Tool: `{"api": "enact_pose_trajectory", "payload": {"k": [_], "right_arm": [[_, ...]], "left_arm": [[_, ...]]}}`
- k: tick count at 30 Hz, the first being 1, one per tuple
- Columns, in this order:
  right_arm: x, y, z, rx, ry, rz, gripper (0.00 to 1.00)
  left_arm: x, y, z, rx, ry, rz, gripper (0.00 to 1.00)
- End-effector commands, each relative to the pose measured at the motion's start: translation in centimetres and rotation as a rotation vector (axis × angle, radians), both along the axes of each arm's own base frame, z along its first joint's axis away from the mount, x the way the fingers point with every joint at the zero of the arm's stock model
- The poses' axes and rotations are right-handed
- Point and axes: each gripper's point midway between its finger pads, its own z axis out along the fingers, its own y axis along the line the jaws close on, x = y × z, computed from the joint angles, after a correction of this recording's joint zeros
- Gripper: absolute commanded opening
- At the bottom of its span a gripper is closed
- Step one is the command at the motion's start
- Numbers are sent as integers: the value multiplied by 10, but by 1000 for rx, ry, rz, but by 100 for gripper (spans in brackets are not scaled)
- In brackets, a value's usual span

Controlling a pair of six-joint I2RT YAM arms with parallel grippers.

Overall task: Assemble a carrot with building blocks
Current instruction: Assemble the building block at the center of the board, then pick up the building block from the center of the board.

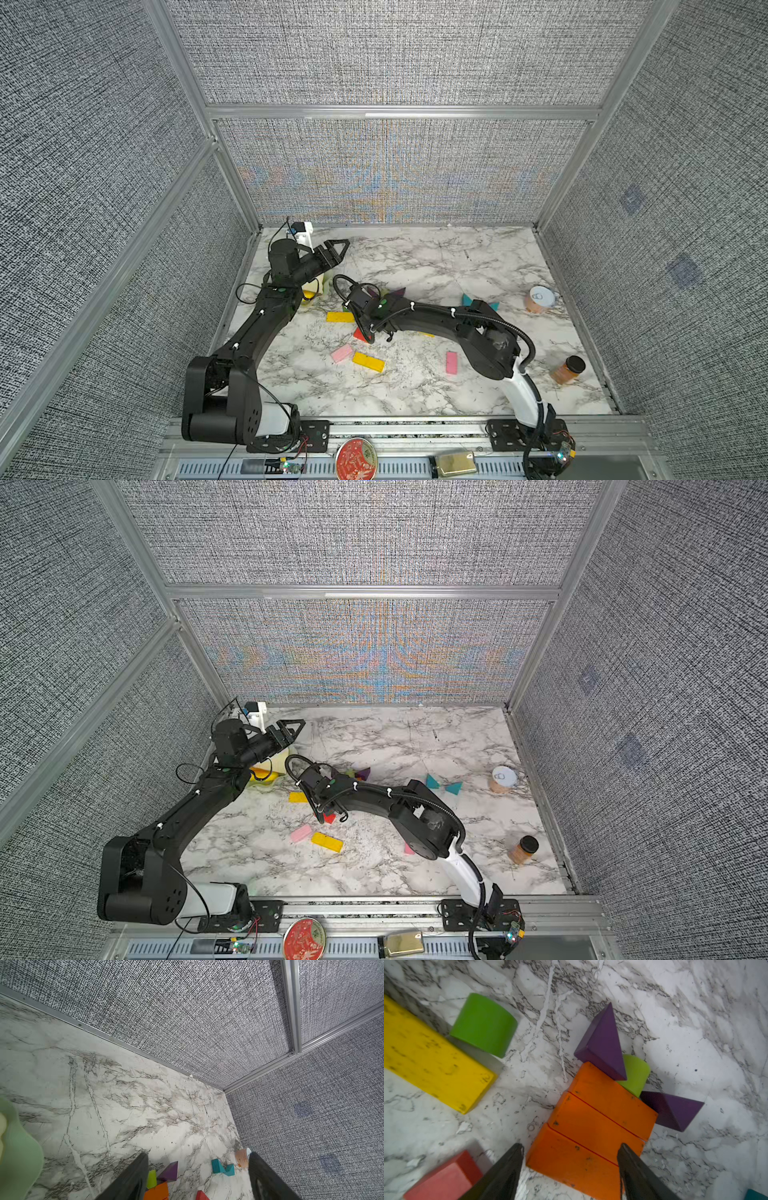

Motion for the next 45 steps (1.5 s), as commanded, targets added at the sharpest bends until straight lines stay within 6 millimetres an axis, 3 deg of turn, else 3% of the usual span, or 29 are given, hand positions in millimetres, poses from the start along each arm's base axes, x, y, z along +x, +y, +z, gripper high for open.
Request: {"api": "enact_pose_trajectory", "payload": {"k": [1,8,16,21,24,39,43,45], "right_arm": [[3,-7,4,-17,-23,-35,75],[3,-7,2,-24,-25,-31,75],[-18,16,31,83,21,88,75],[-63,32,23,145,206,325,59],[-72,29,12,120,263,383,47],[-70,36,-25,89,327,409,49],[-72,34,-18,95,313,412,29],[-71,33,-10,100,294,410,25]], "left_arm": [[0,0,2,0,-14,-4,77],[0,0,1,-1,-13,-4,77],[0,0,4,-2,-20,-3,77],[0,0,3,-2,-18,-3,77],[0,0,4,-1,-20,-4,77],[0,0,3,-1,-20,-6,77],[1,-1,2,0,-17,-6,77],[0,-1,3,0,-19,-6,77]]}}
